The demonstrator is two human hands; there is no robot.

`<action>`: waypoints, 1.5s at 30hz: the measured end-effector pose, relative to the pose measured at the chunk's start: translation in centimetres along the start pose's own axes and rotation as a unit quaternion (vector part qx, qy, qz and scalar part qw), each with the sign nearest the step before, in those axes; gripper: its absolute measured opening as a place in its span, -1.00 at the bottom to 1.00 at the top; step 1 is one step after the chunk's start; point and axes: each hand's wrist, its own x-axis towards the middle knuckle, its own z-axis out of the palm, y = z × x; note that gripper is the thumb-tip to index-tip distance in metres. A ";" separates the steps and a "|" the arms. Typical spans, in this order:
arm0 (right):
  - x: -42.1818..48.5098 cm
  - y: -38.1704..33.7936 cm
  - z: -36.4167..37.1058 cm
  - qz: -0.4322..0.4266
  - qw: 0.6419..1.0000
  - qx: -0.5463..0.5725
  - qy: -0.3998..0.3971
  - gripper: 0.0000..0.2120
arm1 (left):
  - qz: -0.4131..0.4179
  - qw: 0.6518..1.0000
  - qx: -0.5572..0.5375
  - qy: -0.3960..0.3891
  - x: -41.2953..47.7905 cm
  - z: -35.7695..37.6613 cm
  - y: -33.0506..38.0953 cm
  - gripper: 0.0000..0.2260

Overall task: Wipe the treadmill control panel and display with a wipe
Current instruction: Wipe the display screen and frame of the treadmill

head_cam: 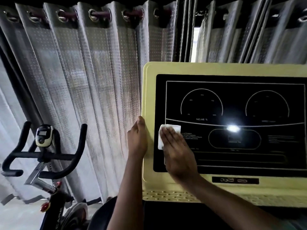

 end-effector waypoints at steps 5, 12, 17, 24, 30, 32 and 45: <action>7.2 4.5 -3.6 0.086 0.996 -0.014 0.037 -0.49 | -0.020 0.998 0.052 0.035 -3.4 0.3 -1.0 -0.40; -2.2 2.1 -1.0 -0.031 0.999 0.014 -0.021 -0.48 | -0.020 0.984 0.131 0.120 -7.5 1.0 -2.7 -0.21; 2.8 7.5 -4.8 0.027 1.000 -0.003 0.004 -0.50 | -0.021 0.977 0.146 0.152 -7.6 1.5 -2.4 -0.25; -1.2 5.4 -3.6 0.065 0.998 0.012 0.015 -0.50 | -0.018 0.970 0.173 0.169 -7.6 1.7 -2.0 -0.26; -1.5 8.6 -5.2 0.036 0.999 0.001 0.005 -0.51 | -0.016 0.969 0.175 0.173 -7.7 1.8 -2.0 -0.23; 1.1 10.7 -6.7 0.111 0.993 -0.009 0.035 -0.51 | -0.016 0.970 0.175 0.168 -7.8 1.8 -2.1 -0.21; -2.6 13.2 -8.0 0.147 0.988 -0.014 0.047 -0.51 | -0.024 0.968 0.180 0.171 -7.9 2.0 -1.8 -0.29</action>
